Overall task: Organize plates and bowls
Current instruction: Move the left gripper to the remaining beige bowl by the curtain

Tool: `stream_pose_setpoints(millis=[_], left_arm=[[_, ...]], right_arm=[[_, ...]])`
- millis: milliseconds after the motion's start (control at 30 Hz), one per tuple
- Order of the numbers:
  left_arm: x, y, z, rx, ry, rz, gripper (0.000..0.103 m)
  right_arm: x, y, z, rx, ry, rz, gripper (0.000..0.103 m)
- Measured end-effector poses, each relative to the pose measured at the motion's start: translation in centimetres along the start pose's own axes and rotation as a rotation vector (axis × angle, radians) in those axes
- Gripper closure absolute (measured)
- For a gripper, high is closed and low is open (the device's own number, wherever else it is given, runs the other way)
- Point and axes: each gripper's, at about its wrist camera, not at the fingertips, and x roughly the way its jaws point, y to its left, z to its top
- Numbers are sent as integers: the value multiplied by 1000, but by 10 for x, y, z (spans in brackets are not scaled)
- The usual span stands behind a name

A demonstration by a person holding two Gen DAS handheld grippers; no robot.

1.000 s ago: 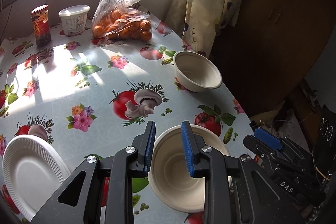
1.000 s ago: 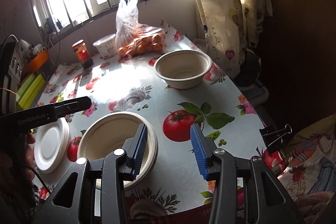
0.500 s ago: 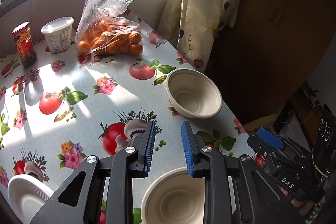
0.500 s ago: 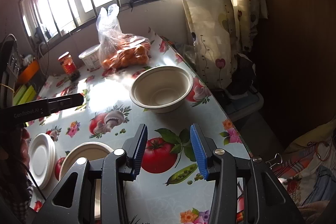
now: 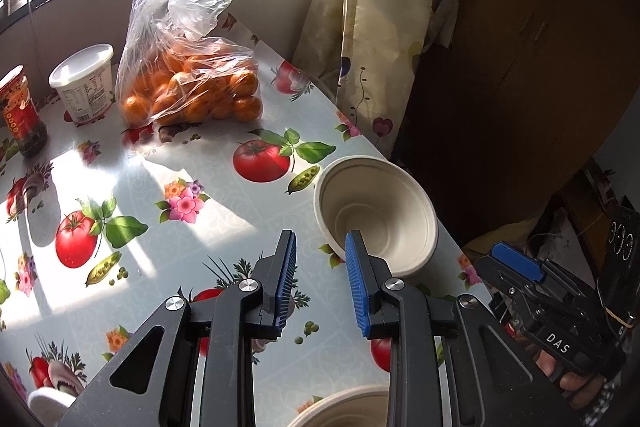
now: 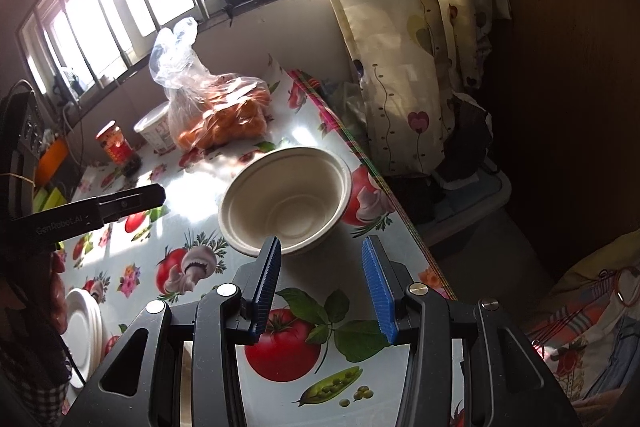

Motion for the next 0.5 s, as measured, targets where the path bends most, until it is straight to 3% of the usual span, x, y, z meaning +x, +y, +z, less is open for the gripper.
stream_pose_setpoints(millis=[267,500], left_arm=[[31,0,10,-14,59,-25,76],[45,-2,12,2,78,-4,76]], right_arm=[[26,-9,8,19,36,22,61],[45,-14,10,34,56,41,61]])
